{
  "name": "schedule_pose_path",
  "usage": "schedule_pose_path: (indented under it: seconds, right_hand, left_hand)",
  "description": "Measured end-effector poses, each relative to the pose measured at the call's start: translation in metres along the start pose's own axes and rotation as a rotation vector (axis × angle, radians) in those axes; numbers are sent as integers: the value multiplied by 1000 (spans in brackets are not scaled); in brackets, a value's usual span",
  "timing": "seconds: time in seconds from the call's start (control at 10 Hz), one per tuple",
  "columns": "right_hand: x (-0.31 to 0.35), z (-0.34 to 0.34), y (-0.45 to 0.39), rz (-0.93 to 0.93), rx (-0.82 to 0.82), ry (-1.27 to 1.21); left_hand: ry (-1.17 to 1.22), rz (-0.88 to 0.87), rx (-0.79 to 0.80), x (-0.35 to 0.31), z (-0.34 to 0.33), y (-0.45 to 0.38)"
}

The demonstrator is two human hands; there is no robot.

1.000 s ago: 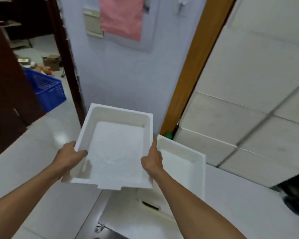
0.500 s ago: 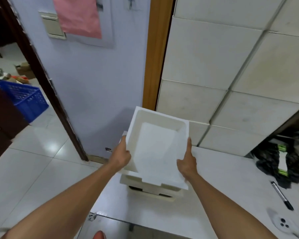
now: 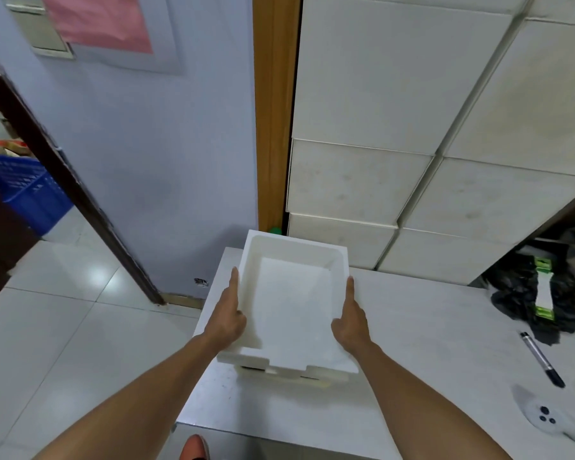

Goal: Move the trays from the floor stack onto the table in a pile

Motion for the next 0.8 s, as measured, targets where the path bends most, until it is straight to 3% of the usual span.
schedule_pose_path:
  seconds: [0.3, 0.6, 0.7, 0.8]
  right_hand:
    - [-15, -21, -2, 16, 20, 64]
    - [-17, -22, -12, 38, 172, 178]
    - [-8, 0, -11, 47, 27, 273]
    - [11, 21, -14, 89, -80, 161]
  left_hand:
    - [-49, 4, -3, 24, -15, -7]
    - [-278, 45, 102, 44, -18, -27]
    - [-385, 11, 6, 30, -1, -32]
    - [-259, -31, -84, 8, 16, -34]
Point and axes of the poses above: each hand's wrist, its own y-axis away from the middle knuckle, its own z-axis out of the back of the hand, x = y × z, the point moved 9 cm from there along -y, towards the middle knuckle
